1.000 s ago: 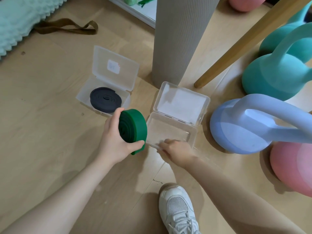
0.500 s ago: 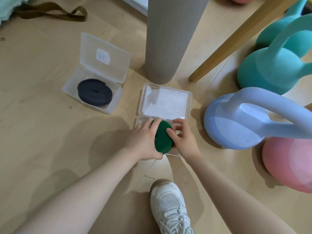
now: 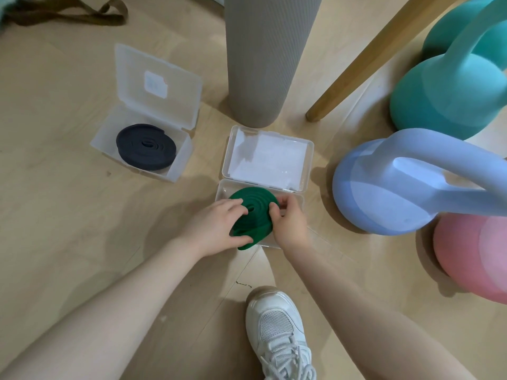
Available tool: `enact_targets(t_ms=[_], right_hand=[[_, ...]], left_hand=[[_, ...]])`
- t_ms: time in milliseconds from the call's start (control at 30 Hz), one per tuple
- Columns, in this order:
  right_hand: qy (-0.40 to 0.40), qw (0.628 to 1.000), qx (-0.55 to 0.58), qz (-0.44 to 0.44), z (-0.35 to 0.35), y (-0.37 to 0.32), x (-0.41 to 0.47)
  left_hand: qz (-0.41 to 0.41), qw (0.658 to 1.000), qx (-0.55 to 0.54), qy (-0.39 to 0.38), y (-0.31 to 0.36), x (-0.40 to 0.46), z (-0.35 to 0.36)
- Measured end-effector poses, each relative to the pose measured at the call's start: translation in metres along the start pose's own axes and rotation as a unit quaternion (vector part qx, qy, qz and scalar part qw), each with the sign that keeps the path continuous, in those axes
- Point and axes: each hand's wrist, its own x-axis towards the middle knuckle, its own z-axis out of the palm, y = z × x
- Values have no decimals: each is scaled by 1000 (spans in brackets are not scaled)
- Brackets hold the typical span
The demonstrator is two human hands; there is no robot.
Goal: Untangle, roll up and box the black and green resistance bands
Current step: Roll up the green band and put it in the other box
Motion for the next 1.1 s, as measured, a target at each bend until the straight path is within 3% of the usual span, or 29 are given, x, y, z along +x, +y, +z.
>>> enact_targets(t_ms=[100, 233, 367, 500, 767, 900, 1033, 1100], right_hand=[[-16, 998, 51, 39, 0, 7, 1], [-59, 994, 85, 41, -3, 11, 1], [-114, 993, 1, -40, -9, 7, -8], [-233, 955, -137, -124, -21, 15, -9], [-119, 892, -347, -264, -24, 23, 0], [-49, 861, -397, -314, -22, 21, 2], [-120, 896, -320, -284, -21, 21, 6], [-110, 906, -306, -269, -18, 19, 5]], left_hand=[[26, 998, 52, -5, 1, 2, 2], [128, 981, 147, -2, 2, 7, 0], [193, 956, 220, 16, -3, 12, 0], [204, 958, 202, 17, -7, 10, 1], [101, 994, 11, -27, -20, 4, 6], [109, 994, 12, 12, -22, 1, 11], [152, 983, 37, 98, -22, -1, 19], [156, 979, 22, 133, -24, -1, 24]])
